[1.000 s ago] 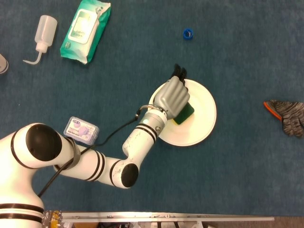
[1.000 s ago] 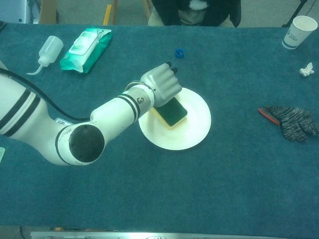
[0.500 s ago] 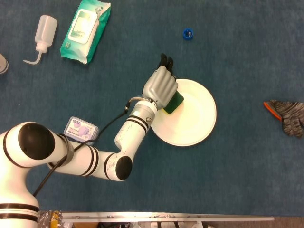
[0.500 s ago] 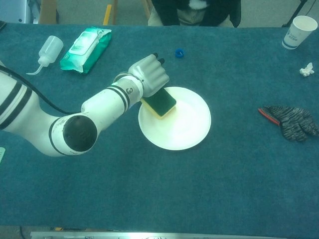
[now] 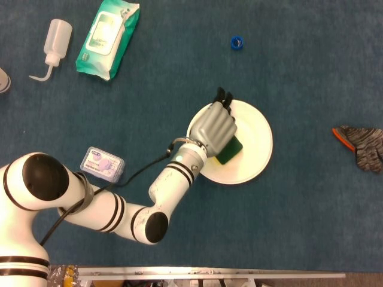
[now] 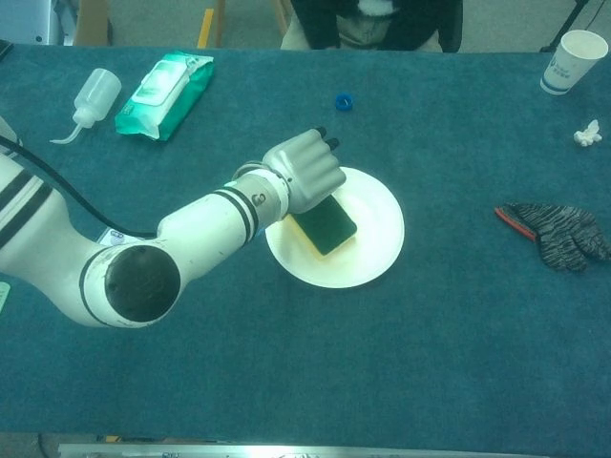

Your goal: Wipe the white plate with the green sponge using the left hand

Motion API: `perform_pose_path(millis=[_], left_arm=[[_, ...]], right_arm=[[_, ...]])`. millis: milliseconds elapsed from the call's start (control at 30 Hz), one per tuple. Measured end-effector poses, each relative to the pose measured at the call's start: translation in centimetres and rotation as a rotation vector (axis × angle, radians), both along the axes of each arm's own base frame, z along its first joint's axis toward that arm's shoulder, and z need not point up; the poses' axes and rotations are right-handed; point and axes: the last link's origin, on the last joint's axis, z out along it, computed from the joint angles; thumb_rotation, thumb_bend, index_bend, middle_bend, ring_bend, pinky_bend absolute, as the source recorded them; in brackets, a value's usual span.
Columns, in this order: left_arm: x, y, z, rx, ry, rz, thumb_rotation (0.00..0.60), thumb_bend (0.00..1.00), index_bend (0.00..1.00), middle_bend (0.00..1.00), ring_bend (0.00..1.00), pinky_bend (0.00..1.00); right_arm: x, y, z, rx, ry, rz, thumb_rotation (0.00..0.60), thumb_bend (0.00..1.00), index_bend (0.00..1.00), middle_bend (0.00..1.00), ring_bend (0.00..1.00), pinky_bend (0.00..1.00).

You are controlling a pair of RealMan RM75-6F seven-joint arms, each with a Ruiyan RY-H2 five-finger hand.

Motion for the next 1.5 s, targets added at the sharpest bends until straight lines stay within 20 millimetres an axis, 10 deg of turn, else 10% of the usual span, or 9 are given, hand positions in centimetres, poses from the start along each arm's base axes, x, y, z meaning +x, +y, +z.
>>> perform_pose_path(millis=[700, 1500], left_arm=[[-1.4, 3.1, 0.6, 0.092, 0.014, 0.054, 0.600, 0.26, 0.41, 0.27, 0.07, 0.09], [-9.5, 3.4, 9.9, 0.178, -0.103, 0.214, 0.600, 0.26, 0.41, 0.26, 0.07, 0.09]], right_arm=[[-0.1, -0.1, -0.1, 0.001, -0.001, -0.003, 0.600, 0.39, 0.39, 0.39, 0.22, 0.45], [1.2, -0.2, -0.6, 0.019, 0.000, 0.034, 0.600, 0.39, 0.39, 0.39, 0.22, 0.45]])
